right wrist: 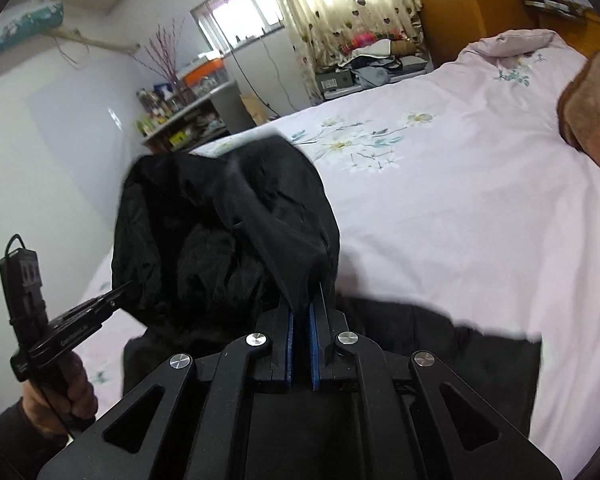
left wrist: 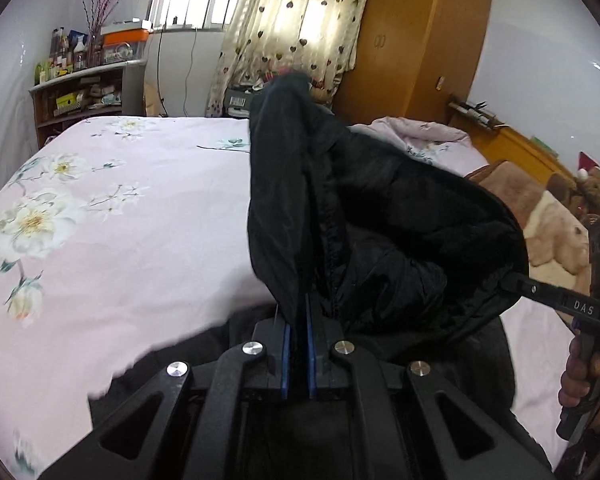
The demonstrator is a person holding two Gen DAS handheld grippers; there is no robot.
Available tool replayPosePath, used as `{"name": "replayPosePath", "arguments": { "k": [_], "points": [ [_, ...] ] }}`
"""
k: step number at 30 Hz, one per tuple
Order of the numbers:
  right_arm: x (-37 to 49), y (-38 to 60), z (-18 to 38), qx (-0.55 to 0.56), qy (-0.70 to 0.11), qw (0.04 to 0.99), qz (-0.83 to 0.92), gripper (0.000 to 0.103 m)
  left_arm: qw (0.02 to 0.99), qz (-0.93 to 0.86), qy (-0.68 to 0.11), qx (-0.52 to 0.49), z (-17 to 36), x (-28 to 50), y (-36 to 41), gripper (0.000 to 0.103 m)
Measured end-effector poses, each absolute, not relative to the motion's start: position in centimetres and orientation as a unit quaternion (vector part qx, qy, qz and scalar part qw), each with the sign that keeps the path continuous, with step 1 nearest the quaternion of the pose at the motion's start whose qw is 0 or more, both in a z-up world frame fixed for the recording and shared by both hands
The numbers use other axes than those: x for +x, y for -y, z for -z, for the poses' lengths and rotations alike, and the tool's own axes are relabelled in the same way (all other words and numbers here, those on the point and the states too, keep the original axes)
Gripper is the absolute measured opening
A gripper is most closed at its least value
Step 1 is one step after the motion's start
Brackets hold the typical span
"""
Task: Fold large clothes
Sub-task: 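Grasp the hem with both tools and lift it toward the hood, then lay the lifted hem onto the hood and open both tools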
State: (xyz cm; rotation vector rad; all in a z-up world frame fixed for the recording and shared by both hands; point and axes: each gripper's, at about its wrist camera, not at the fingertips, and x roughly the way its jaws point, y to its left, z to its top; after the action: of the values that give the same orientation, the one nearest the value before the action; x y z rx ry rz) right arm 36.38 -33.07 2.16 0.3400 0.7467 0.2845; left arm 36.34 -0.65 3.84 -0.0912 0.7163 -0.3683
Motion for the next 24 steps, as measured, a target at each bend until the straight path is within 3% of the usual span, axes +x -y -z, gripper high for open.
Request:
{"name": "replayPosePath", "arguments": {
  "k": [16,19,20,21,24],
  "points": [
    [23.7,36.5,5.8,0.224,-0.469,0.849,-0.094,0.006,0.887,0.135,-0.438,-0.062,2.1,23.5,-3.4,0.009],
    [23.0,37.0,5.0,0.24,-0.456,0.852,-0.092,0.026,0.885,0.124,-0.441,-0.077,2.1,22.8,-4.9,0.009],
    [23.0,37.0,4.7,0.241,-0.453,0.854,-0.092,0.038,0.886,0.121,-0.439,-0.085,1.9,22.8,-5.3,0.009],
    [23.1,36.8,4.2,0.243,-0.447,0.856,-0.095,0.042,0.887,0.121,-0.436,-0.092,1.6,22.6,-5.5,0.009],
    [24.3,35.5,3.4,0.24,-0.439,0.858,-0.114,0.042,0.895,0.132,-0.416,-0.09,0.3,23.5,-4.0,0.012]
  ]
}}
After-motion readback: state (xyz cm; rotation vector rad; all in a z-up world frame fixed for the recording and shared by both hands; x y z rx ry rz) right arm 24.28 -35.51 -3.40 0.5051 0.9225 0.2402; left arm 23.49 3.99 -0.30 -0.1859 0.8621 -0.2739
